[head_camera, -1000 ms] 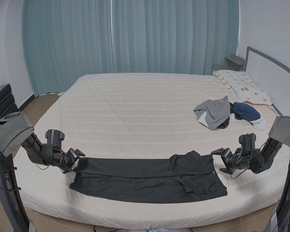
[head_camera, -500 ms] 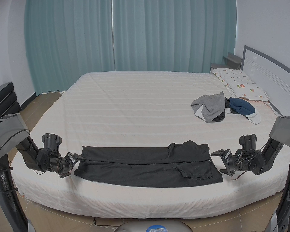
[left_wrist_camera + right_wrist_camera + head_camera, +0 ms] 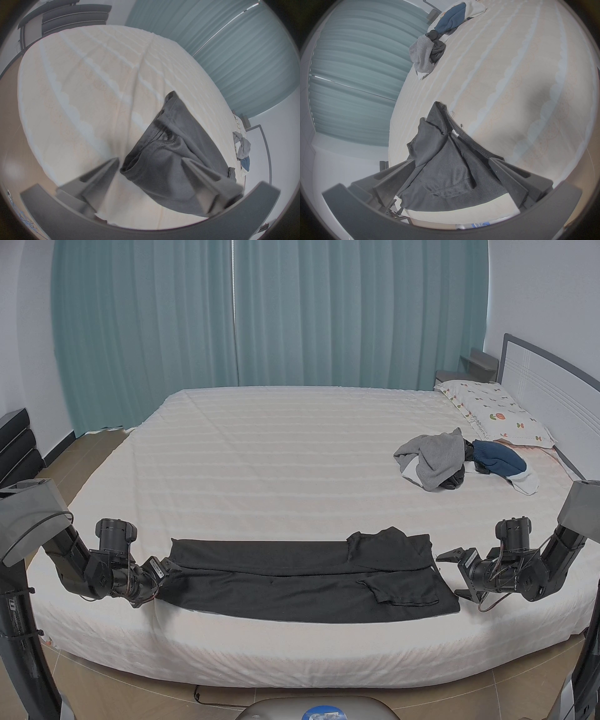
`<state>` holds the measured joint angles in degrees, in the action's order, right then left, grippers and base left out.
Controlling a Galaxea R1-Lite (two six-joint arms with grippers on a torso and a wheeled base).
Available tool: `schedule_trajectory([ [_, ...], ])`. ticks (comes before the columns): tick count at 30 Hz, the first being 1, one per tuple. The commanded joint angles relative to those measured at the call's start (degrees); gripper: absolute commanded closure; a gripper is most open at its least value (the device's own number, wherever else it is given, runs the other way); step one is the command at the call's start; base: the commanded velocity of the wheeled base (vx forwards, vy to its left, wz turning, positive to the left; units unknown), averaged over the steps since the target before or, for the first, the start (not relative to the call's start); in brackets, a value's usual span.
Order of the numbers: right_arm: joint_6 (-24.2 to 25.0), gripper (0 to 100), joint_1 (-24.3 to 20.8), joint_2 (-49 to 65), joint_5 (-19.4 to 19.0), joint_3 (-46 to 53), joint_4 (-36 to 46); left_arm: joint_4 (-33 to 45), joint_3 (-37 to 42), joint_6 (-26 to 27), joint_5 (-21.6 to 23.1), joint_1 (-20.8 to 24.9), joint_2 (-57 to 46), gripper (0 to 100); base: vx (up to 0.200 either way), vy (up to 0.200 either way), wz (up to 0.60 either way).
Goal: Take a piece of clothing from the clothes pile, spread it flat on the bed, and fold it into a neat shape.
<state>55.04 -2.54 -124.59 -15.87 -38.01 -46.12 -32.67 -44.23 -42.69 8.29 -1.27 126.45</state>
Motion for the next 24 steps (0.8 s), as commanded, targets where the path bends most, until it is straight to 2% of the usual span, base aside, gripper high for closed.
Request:
schedule_trajectory([
  [1, -0.11, 0, -0.1, -0.13, -0.04, 0.04, -0.03, -0.29, 1.69, -0.02, -0.12, -0.05, 0.64, 100, 0.0, 0.0, 0.0],
  [4, -0.11, 0, -0.54, 0.13, -0.04, 0.22, -0.03, -0.2, 3.8, 0.24, -0.56, -0.23, -1.21, 100, 0.0, 0.0, 0.0],
  [10, -0.11, 0, -0.89, 0.31, -0.04, 0.83, -0.03, 0.41, 4.5, 3.32, -5.74, -0.14, -1.38, 100, 0.0, 0.0, 0.0],
  [14, -0.2, 0, -0.89, 0.31, -0.04, 0.83, -0.03, 0.59, 5.82, 5.78, -6.44, -0.14, -1.56, 100, 0.0, 0.0, 0.0],
  [24, -0.2, 0, -0.89, 0.22, -0.04, 0.83, -0.03, 0.68, 5.91, 5.87, -7.67, -0.05, -1.3, 100, 0.0, 0.0, 0.0],
])
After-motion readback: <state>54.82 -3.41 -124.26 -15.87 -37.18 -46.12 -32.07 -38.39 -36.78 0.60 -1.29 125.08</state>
